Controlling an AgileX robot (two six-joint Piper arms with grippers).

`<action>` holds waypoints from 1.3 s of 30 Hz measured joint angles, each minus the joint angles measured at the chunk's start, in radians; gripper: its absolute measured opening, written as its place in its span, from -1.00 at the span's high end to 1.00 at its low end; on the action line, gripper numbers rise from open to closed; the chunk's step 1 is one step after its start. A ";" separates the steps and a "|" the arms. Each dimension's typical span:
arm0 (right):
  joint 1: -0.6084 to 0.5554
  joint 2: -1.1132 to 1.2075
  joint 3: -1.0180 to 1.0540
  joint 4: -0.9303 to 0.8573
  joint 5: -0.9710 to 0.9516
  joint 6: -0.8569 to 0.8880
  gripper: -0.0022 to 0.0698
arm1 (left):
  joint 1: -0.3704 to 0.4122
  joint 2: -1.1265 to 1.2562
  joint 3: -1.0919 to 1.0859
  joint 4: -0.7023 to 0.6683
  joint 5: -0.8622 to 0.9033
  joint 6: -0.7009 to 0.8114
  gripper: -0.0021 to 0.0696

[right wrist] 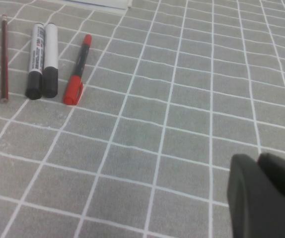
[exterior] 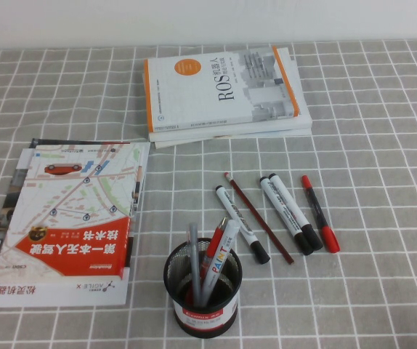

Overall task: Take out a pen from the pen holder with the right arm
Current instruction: 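Take a marker out of the pen holder and lay it on the table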

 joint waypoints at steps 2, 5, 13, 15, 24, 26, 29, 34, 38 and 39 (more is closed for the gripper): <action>0.000 0.000 0.000 0.000 0.000 0.000 0.97 | 0.000 0.000 0.000 0.000 0.000 0.000 0.95; 0.000 0.000 0.000 0.007 0.000 0.001 0.97 | 0.000 0.000 0.000 0.000 0.000 0.000 0.95; 0.000 0.000 0.000 0.019 0.000 0.002 0.97 | 0.000 0.000 0.000 0.000 0.000 0.000 0.95; 0.000 0.000 0.000 0.019 0.000 0.002 0.97 | 0.000 0.000 0.000 0.000 0.000 0.000 0.95; 0.000 0.000 0.000 0.041 0.000 0.002 0.97 | 0.000 0.000 0.000 0.000 0.000 0.000 0.95; 0.000 0.000 0.000 0.048 0.000 0.002 0.97 | 0.000 0.000 0.000 0.000 0.000 0.000 0.95; 0.000 0.000 0.000 0.059 0.000 0.002 0.97 | 0.000 0.000 0.000 0.000 0.000 0.000 0.95; 0.000 0.000 0.000 0.067 0.000 0.002 0.97 | 0.000 0.000 0.000 0.000 0.000 0.000 0.95; 0.000 0.000 0.000 0.067 0.000 0.003 0.97 | 0.000 0.000 0.000 0.000 0.000 0.000 0.95; 0.000 0.000 0.000 0.067 0.000 0.003 0.97 | 0.000 0.000 0.000 0.000 0.000 0.000 0.95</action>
